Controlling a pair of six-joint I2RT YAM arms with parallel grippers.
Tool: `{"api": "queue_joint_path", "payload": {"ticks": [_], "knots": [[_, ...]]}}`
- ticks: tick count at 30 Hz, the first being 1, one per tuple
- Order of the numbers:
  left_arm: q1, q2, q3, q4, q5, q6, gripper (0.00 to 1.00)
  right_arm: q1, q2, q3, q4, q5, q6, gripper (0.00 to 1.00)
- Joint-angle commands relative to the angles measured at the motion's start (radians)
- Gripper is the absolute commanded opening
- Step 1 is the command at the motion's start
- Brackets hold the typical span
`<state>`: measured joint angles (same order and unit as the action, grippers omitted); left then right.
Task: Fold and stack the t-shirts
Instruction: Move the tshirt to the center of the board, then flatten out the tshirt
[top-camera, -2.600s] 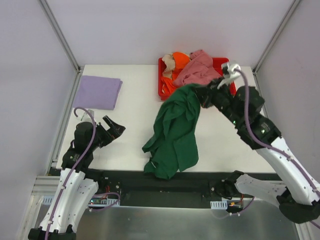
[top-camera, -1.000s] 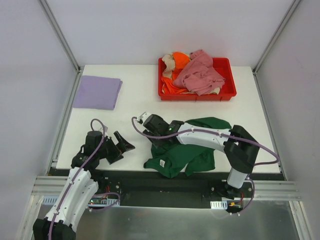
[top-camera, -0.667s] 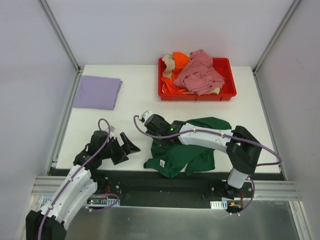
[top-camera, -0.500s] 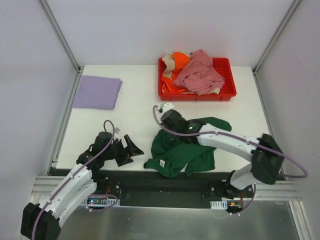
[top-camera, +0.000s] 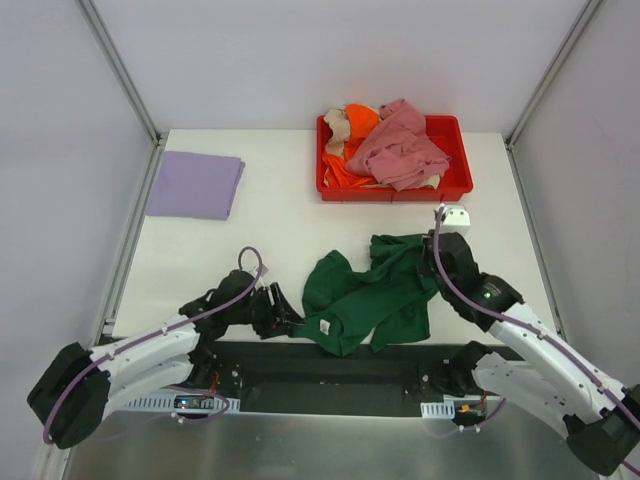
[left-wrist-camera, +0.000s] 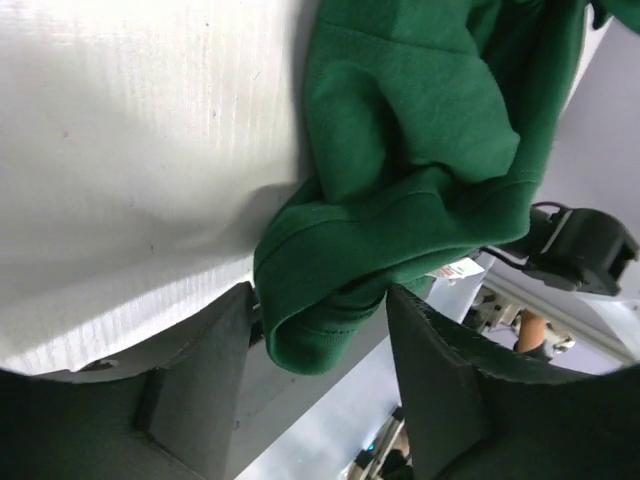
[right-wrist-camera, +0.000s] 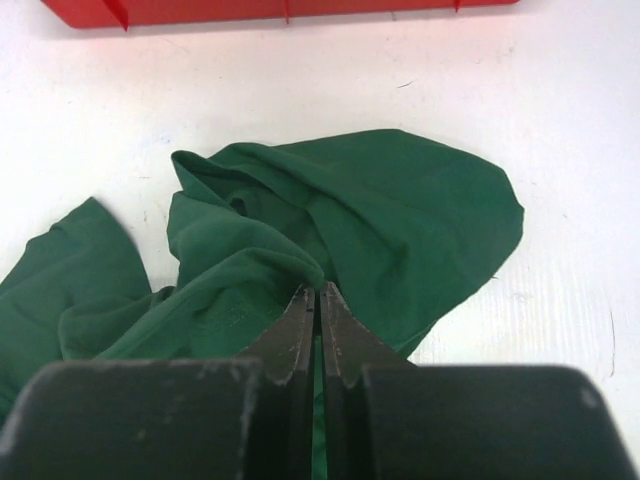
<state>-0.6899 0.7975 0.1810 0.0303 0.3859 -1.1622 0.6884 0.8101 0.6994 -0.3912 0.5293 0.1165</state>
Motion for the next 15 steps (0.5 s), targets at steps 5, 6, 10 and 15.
{"api": "queue_joint_path", "payload": {"ticks": [5,6,10,15], "knots": [[-0.059,0.189,0.129,0.16,-0.044,0.035,0.0,-0.032,-0.081,0.005,-0.014,0.032,0.002,0.01],[-0.057,0.168,0.162,0.122,-0.089,0.051,0.0,-0.038,-0.081,0.021,-0.02,0.046,-0.003,0.01],[-0.056,0.051,0.386,-0.209,-0.425,0.203,0.0,-0.07,-0.074,0.126,-0.053,0.129,-0.041,0.01],[-0.049,-0.078,0.65,-0.461,-0.853,0.359,0.0,-0.119,-0.062,0.345,-0.075,0.242,-0.165,0.01]]}}
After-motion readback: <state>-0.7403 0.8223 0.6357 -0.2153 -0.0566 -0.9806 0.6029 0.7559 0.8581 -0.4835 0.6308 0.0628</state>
